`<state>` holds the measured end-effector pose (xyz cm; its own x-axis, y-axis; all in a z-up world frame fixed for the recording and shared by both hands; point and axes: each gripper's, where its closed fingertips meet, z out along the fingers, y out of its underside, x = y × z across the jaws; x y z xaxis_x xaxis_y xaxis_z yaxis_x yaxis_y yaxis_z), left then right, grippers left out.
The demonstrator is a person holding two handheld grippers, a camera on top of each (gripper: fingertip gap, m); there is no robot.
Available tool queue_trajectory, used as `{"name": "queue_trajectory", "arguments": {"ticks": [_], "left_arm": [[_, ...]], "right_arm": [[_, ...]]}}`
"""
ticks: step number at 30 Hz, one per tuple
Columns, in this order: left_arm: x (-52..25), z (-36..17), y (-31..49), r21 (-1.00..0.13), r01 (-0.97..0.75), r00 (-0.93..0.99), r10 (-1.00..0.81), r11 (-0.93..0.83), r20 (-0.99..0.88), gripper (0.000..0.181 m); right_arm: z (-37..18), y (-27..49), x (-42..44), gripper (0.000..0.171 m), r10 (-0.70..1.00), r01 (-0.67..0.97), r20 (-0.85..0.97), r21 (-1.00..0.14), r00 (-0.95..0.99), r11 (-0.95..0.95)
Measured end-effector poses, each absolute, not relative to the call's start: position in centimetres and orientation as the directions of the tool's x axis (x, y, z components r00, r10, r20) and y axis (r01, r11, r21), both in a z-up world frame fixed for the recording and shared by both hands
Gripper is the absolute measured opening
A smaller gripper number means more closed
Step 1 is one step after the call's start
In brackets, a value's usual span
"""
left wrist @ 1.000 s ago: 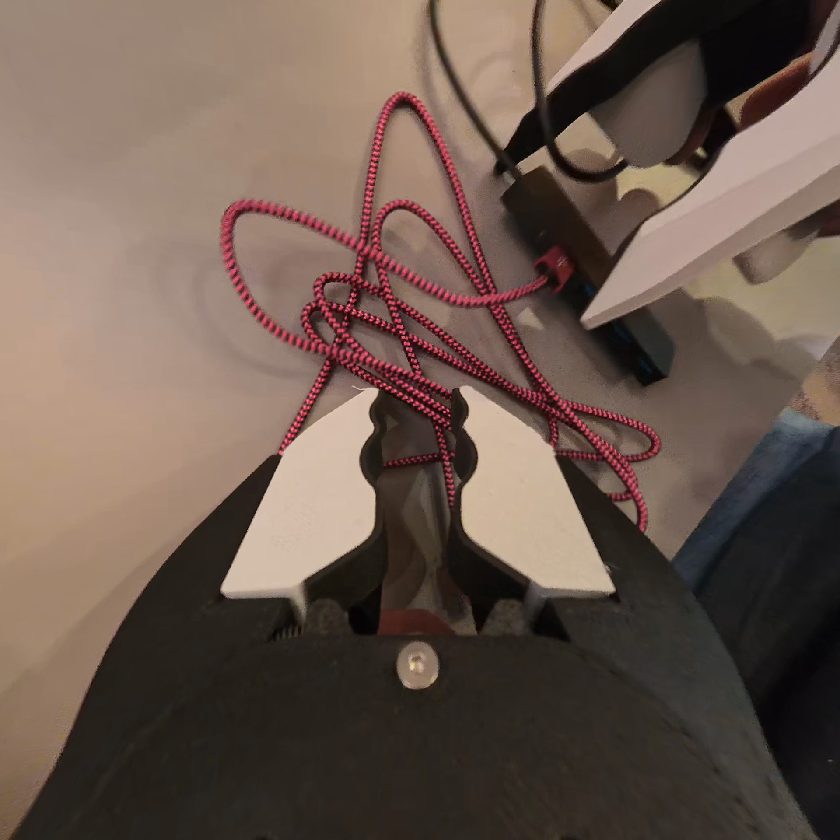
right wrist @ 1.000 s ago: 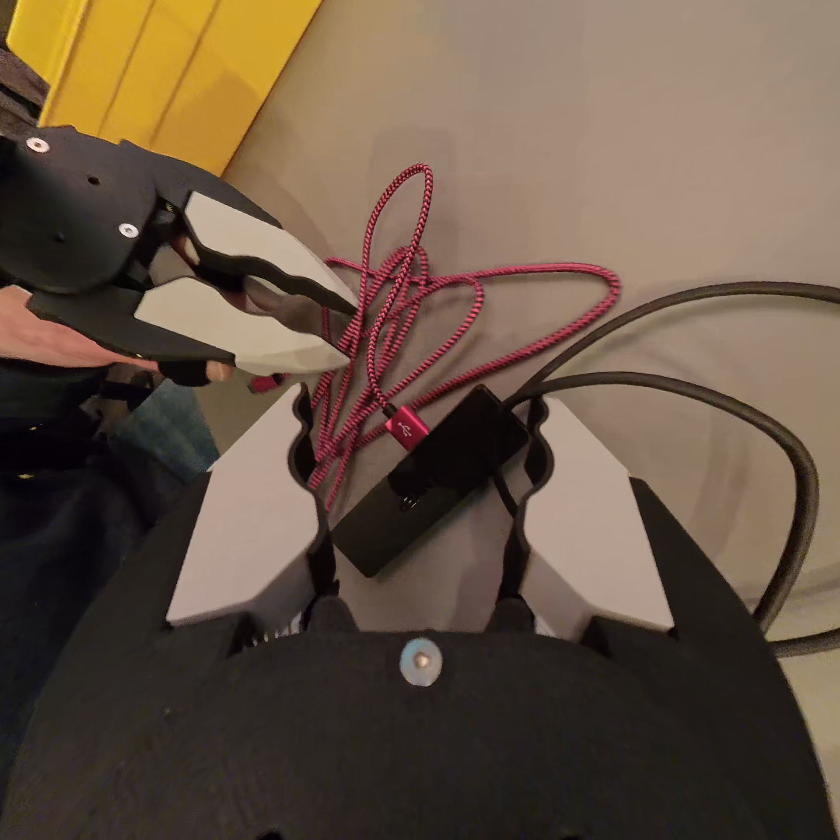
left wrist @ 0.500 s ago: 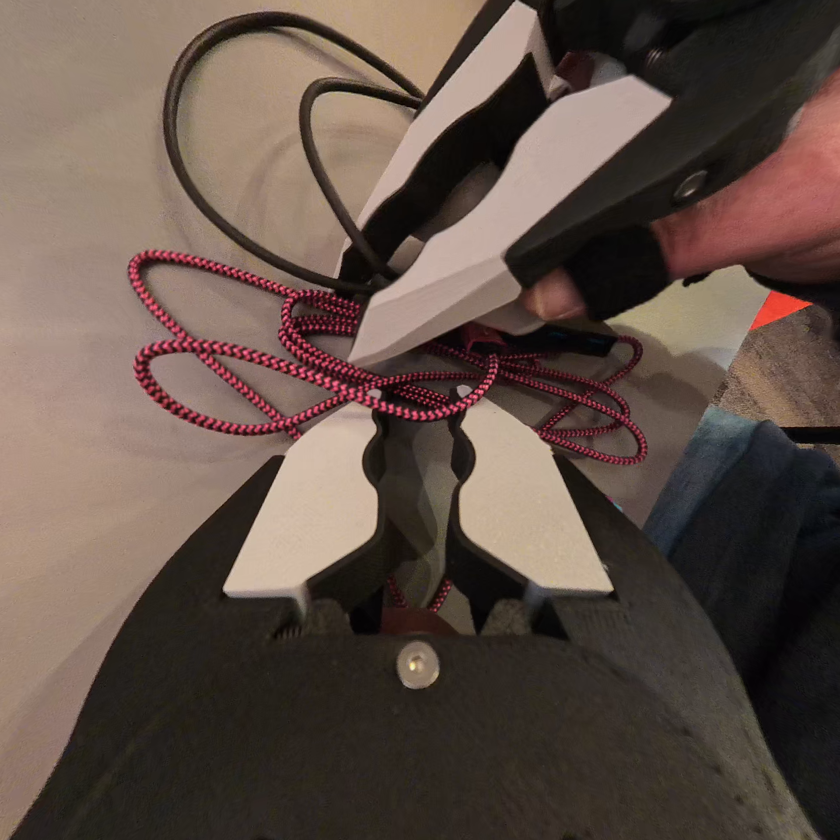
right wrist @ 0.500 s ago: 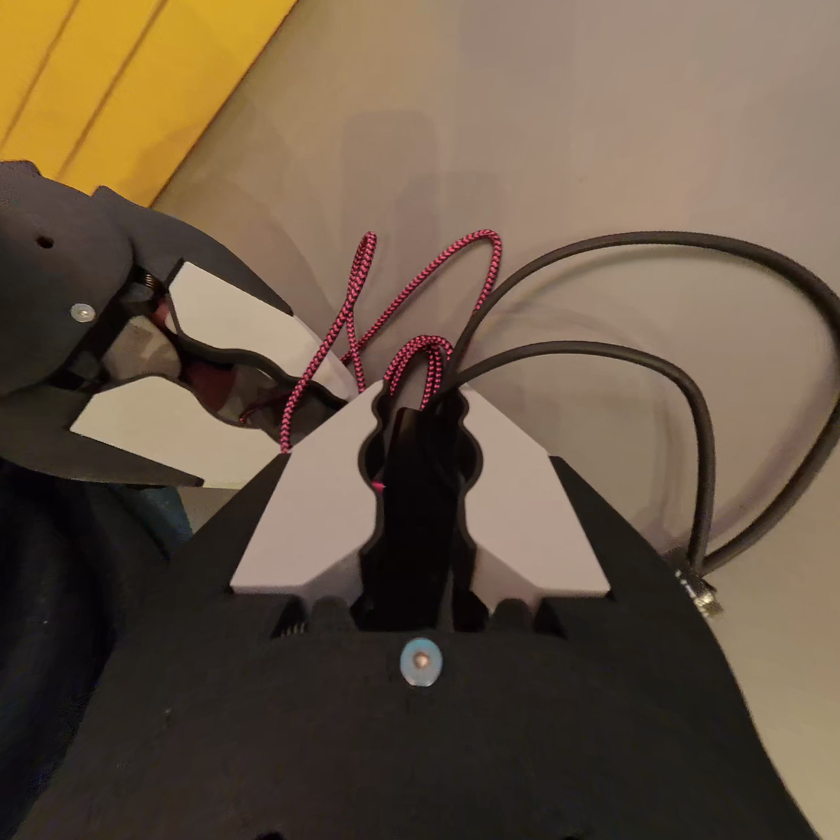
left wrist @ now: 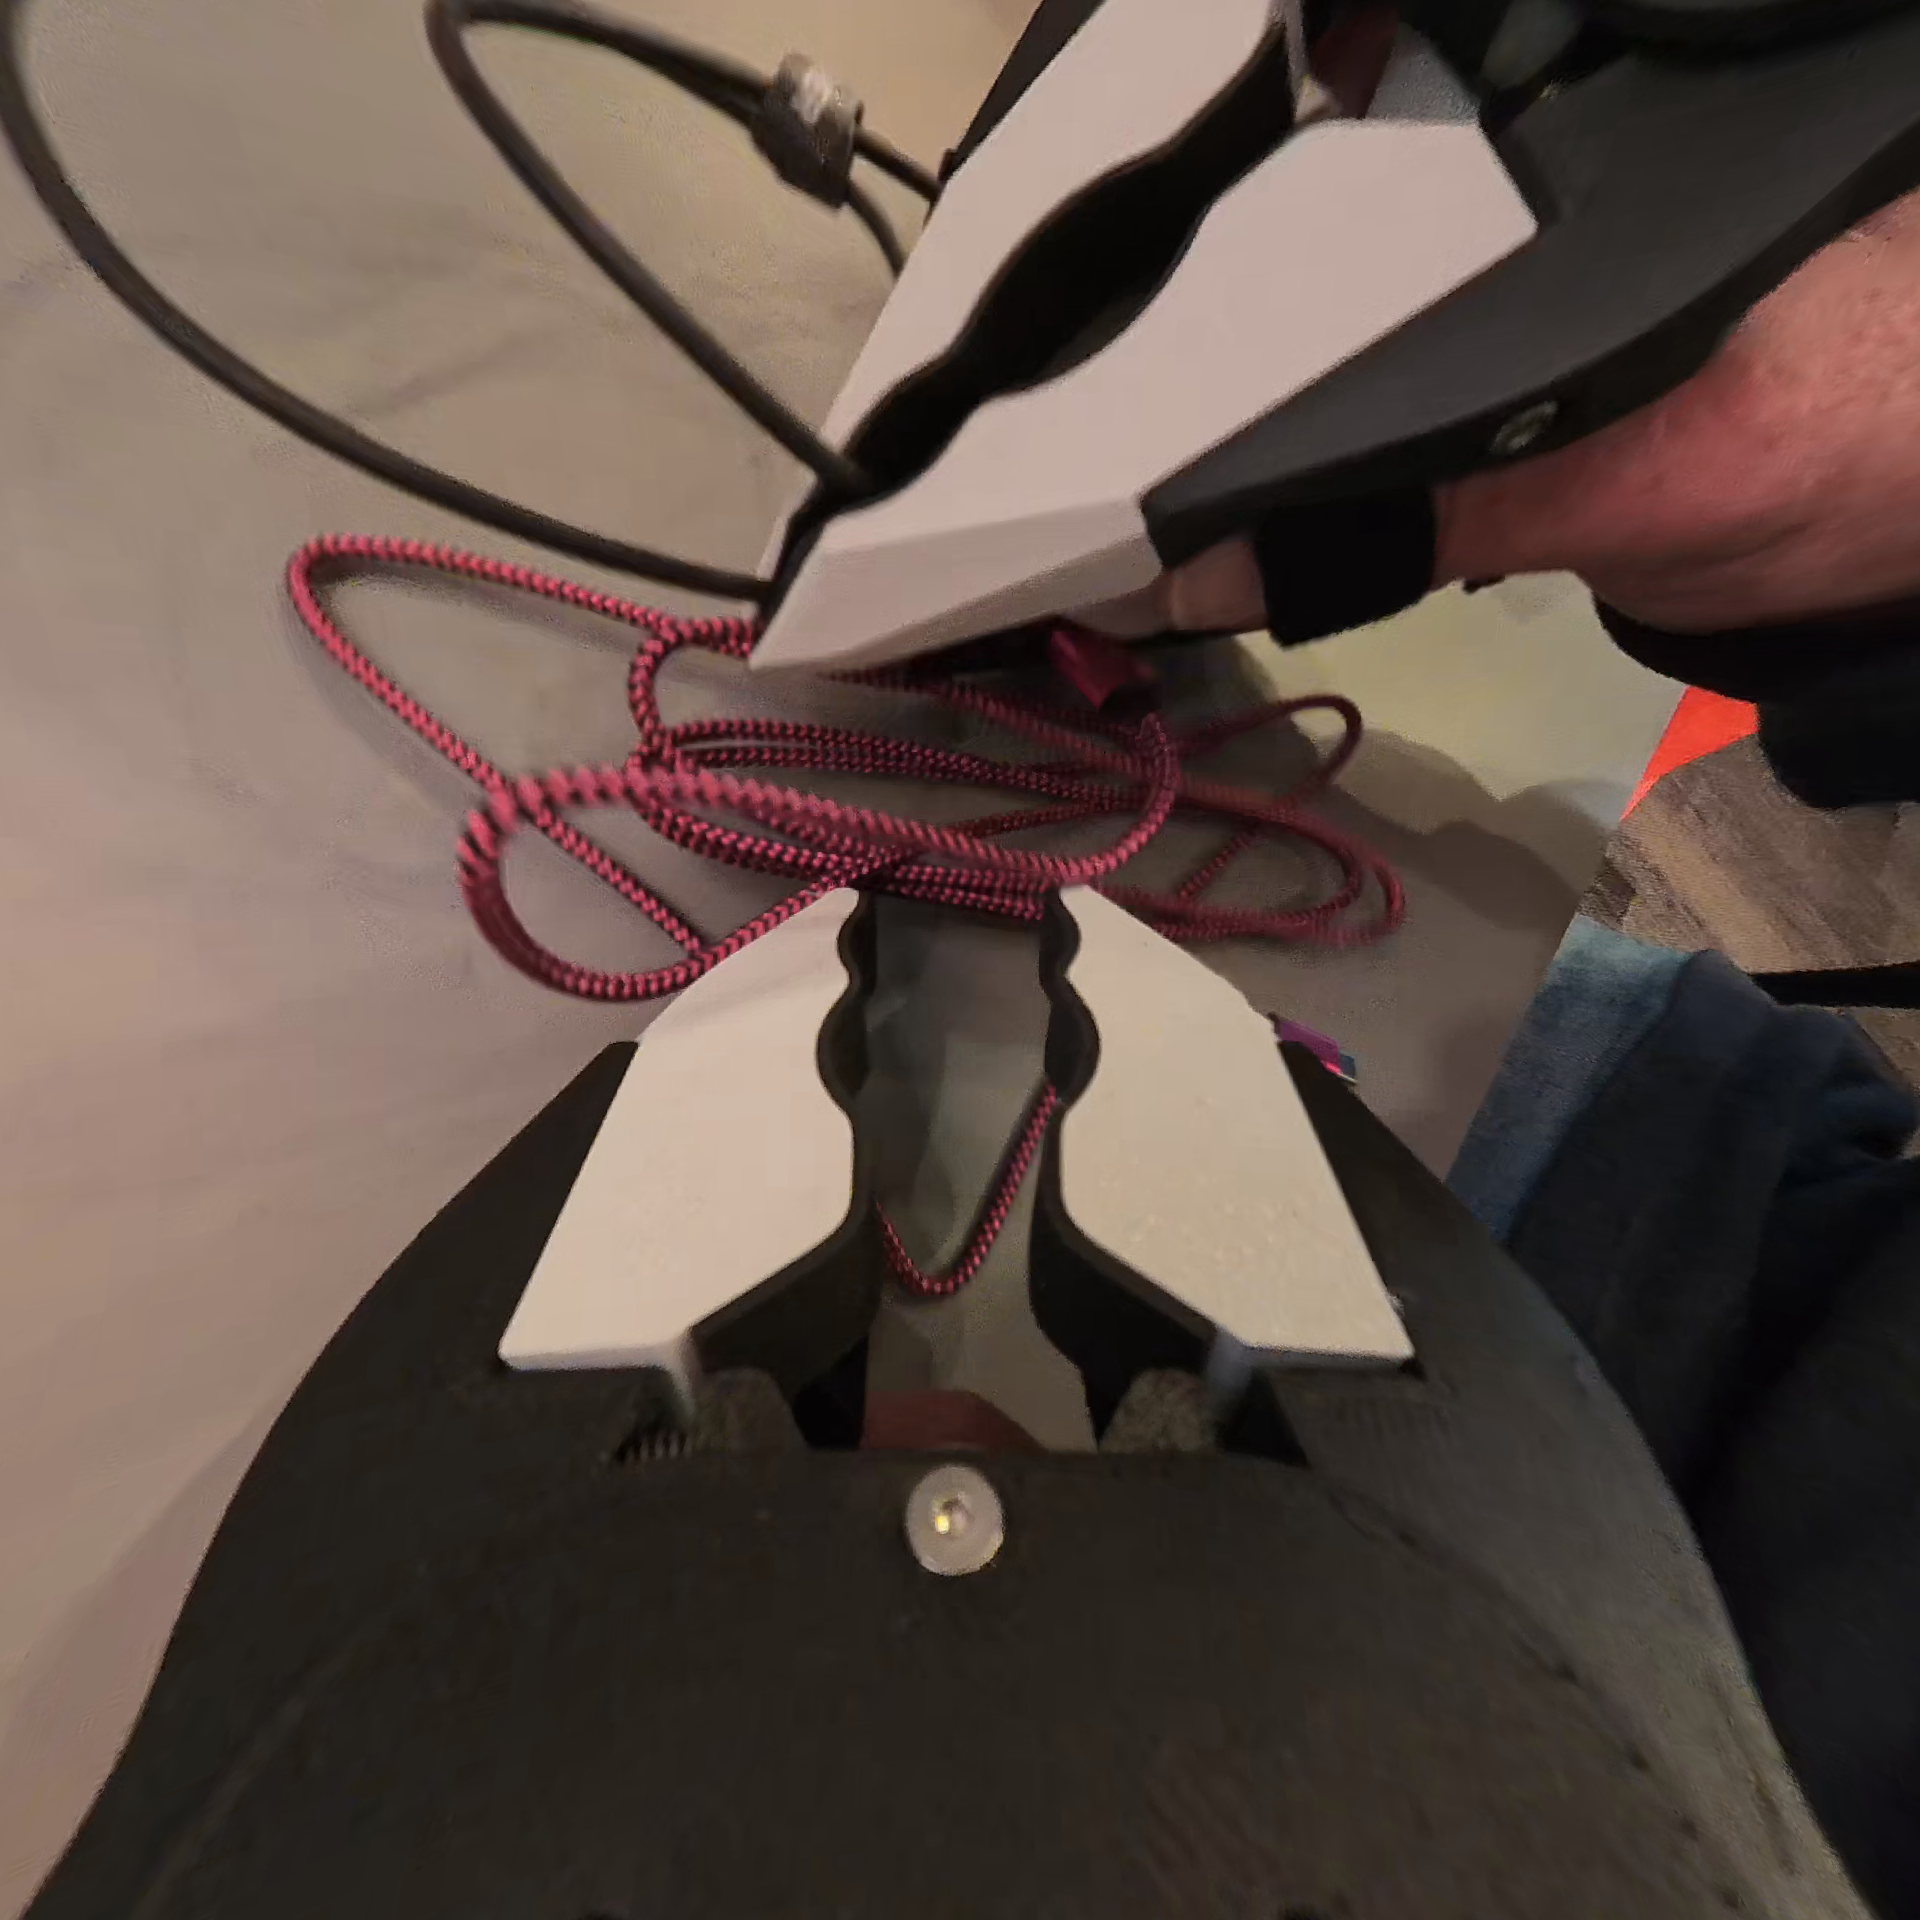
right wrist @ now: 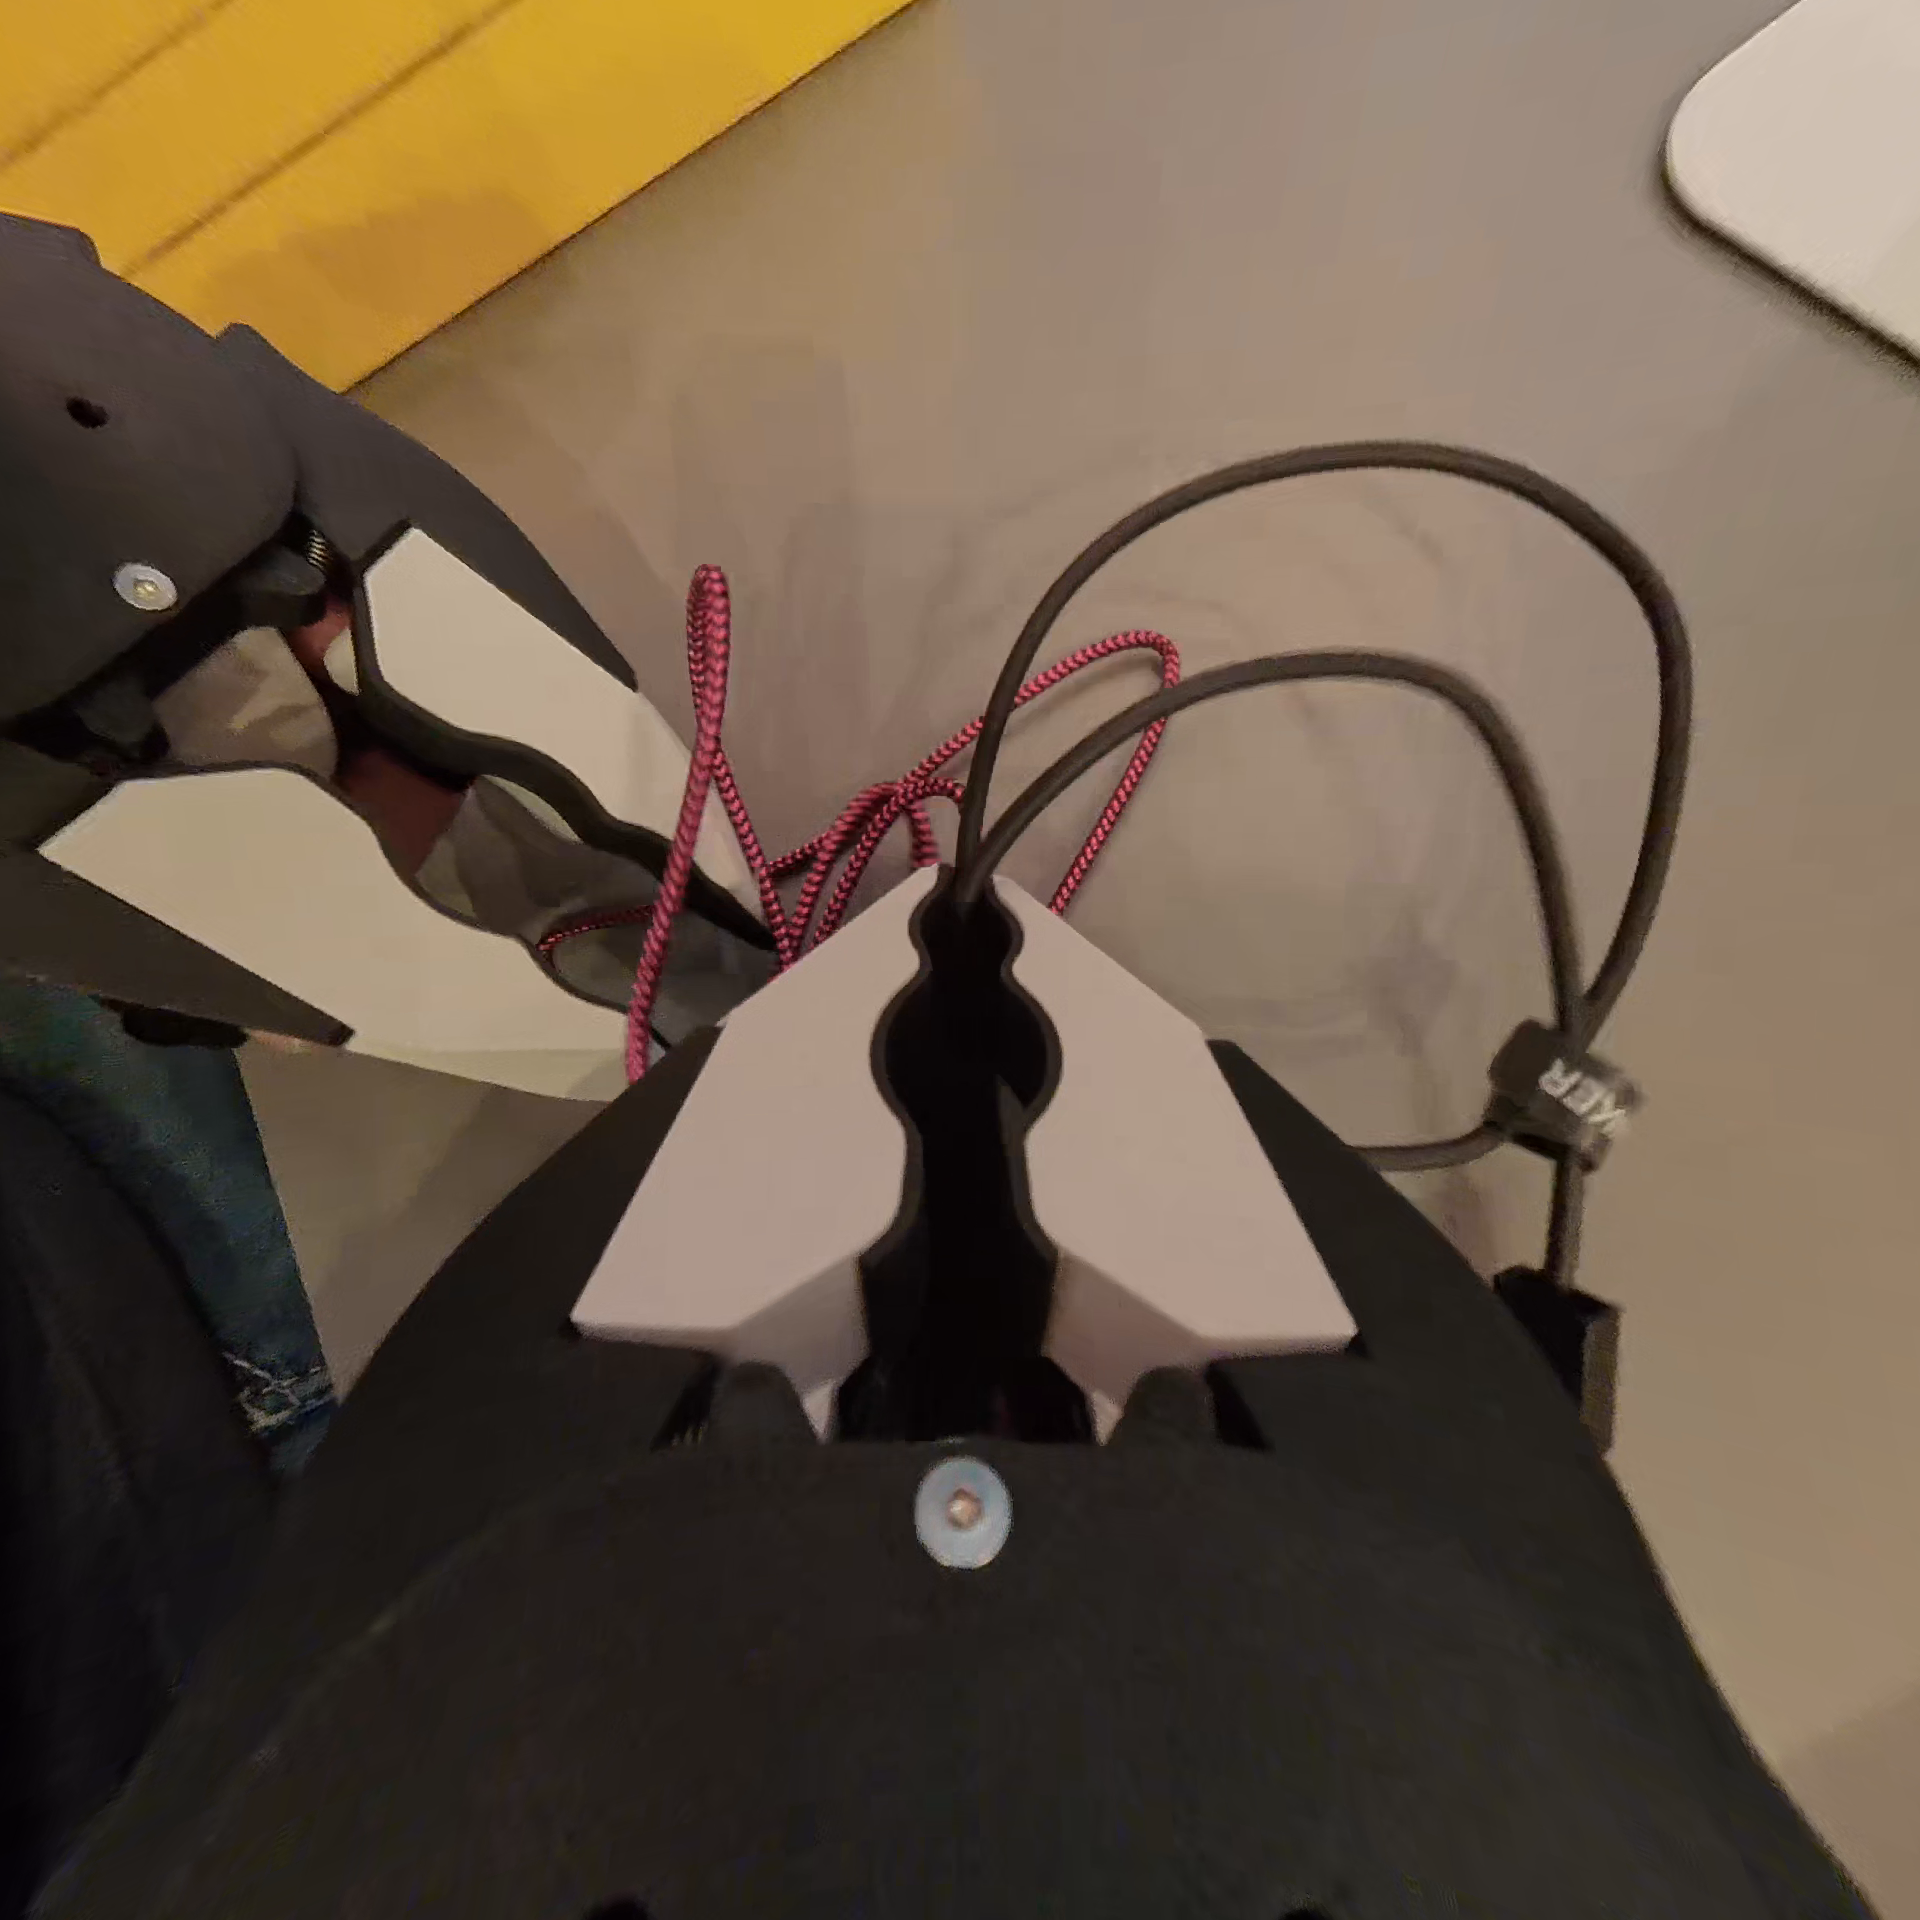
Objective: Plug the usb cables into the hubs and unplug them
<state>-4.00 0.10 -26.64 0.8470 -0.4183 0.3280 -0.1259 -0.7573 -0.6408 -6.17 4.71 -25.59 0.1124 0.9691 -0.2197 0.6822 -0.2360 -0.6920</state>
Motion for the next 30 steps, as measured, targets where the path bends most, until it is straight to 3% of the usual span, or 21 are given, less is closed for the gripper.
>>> {"name": "queue_trajectory", "arguments": {"ticks": [7,10,13,24,30], "left_arm": [[-4.7,-26.6,0.3,-0.644,-0.129,0.853,-0.416,-0.754,0.316,0.029],[-4.4,-27.5,0.1,-0.629,-0.161,0.856,-0.425,-0.761,0.295,0.030],[-4.3,-27.9,0.0,-0.622,-0.172,0.856,-0.428,-0.764,0.289,0.029],[-3.6,-28.0,-0.2,-0.624,-0.194,0.850,-0.447,-0.757,0.279,0.027],[-5.0,-25.5,-0.1,-0.681,-0.163,0.851,-0.451,-0.714,0.270,0.029]], "right_arm": [[-26.6,4.9,-5.5,0.004,0.970,0.721,-0.212,-0.654,0.116,-0.229],[-27.8,5.5,-4.9,0.043,0.983,0.790,-0.116,-0.586,0.139,-0.181],[-28.3,5.4,-4.5,0.056,0.991,0.834,-0.048,-0.537,0.121,-0.128],[-28.4,4.7,-6.3,0.005,0.996,0.815,0.017,-0.577,0.088,-0.062],[-27.5,5.5,-6.1,0.004,0.994,0.760,0.000,-0.644,0.114,-0.087]]}}
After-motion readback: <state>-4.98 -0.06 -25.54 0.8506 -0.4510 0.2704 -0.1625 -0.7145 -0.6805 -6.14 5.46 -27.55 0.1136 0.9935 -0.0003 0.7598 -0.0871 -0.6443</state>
